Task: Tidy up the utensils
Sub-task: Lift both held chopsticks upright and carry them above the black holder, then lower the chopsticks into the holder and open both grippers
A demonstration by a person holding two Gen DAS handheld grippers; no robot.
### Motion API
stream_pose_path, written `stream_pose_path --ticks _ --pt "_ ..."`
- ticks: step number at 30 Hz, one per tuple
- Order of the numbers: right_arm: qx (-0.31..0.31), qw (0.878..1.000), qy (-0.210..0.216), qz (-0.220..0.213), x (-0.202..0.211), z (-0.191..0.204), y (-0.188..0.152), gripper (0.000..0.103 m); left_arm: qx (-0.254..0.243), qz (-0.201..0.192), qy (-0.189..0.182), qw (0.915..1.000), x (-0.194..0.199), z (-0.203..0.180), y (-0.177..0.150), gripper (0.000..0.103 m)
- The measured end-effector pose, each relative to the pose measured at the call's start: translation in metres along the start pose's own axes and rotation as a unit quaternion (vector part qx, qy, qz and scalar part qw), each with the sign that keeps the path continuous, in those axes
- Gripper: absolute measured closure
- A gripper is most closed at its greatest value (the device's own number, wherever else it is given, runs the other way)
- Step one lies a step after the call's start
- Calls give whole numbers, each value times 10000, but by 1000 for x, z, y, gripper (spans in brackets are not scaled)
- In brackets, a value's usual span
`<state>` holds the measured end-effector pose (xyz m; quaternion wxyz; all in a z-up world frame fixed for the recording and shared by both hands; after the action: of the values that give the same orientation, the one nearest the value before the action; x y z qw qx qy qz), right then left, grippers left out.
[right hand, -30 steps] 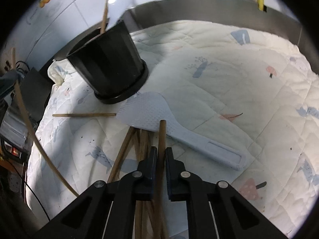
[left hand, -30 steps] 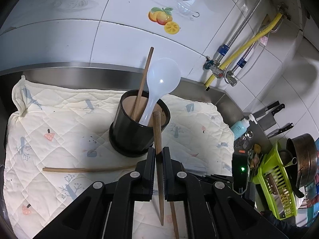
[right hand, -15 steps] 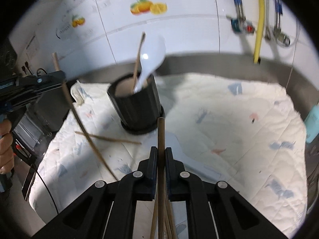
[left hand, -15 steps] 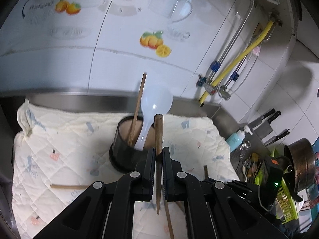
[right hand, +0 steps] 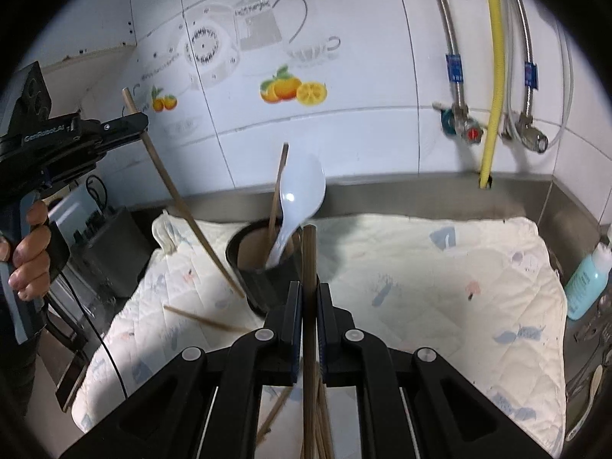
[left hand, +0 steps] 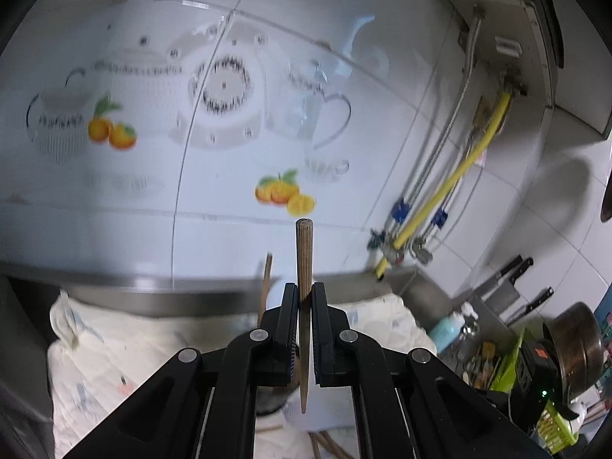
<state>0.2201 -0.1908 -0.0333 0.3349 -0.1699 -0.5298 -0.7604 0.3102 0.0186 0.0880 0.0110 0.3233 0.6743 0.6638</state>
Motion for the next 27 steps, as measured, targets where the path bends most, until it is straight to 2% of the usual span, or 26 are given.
stream_pose_path --ticks 5,9,21,27 --pt "18 9997 85 -217 1 10 21 94 -152 -103 367 9992 -13 16 15 97" --pt "31 9989 167 -448 -3 20 41 94 -117 16 486 9987 -34 30 4 97" --pt "-171 9908 637 -1180 -28 56 98 94 25 766 428 9961 -86 56 -54 97" --pt "-173 9858 745 -1496 -47 69 113 94 57 859 343 9957 -90 60 -65 97"
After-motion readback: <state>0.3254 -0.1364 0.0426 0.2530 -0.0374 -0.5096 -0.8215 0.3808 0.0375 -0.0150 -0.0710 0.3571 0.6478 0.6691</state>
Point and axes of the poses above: each gripper's, at about its wrist camera, not at the fingertips, and x roughly against the way its jaws point, z to its left, y to its top, the point moved 5 cm from there along -x, roughly the way its jaws point, and after that the axes turned 15 degrees about -x, right-handed, at the moved point
